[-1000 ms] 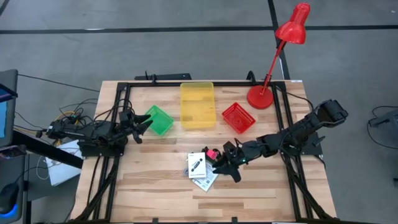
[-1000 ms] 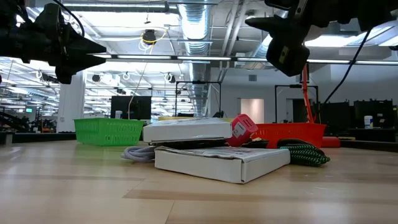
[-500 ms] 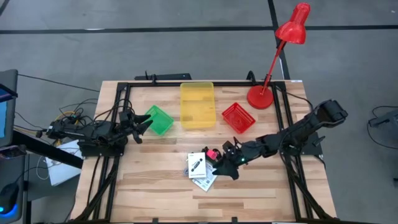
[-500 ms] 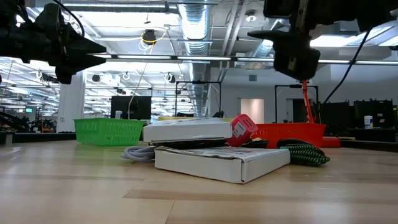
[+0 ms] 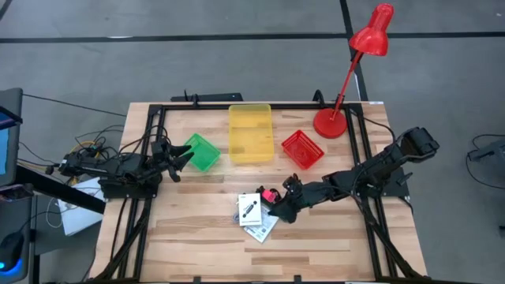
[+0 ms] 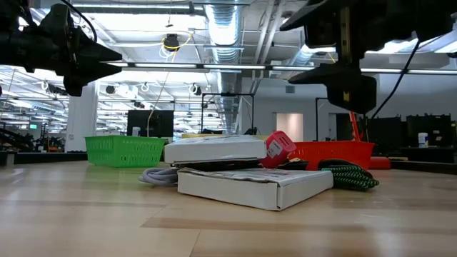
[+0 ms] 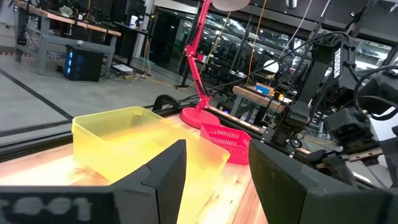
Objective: Pick and place items into bin
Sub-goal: Put the top white card reader box into the red bin
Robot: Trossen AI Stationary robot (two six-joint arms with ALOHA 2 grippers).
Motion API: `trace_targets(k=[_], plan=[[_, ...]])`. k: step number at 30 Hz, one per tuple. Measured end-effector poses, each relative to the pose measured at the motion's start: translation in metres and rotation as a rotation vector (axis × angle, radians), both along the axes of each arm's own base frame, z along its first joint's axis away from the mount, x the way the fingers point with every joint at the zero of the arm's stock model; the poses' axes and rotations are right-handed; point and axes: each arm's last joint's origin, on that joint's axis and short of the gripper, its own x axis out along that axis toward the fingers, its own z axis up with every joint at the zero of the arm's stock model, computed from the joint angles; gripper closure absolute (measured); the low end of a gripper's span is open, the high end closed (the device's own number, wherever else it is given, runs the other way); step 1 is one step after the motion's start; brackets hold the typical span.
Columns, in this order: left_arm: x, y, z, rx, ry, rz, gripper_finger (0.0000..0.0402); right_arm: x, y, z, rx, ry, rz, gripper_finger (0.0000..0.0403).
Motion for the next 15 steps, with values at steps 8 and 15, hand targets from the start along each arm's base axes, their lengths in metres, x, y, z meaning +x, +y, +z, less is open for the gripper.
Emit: trace_targets(k=[8, 15], plan=[[0.0000, 0.0000, 0.0000, 0.000, 0.000, 0.000, 0.0235, -0.0012, -0.0014, -0.0027, -0.010, 0.027, -0.062, 0.0149], [0.0000, 0.0000, -0.0001, 0.000, 0.000, 0.000, 0.0235, -0.0038, 0.0031, -0.0034, -0.003, 0.031, -0.121, 0.0149]])
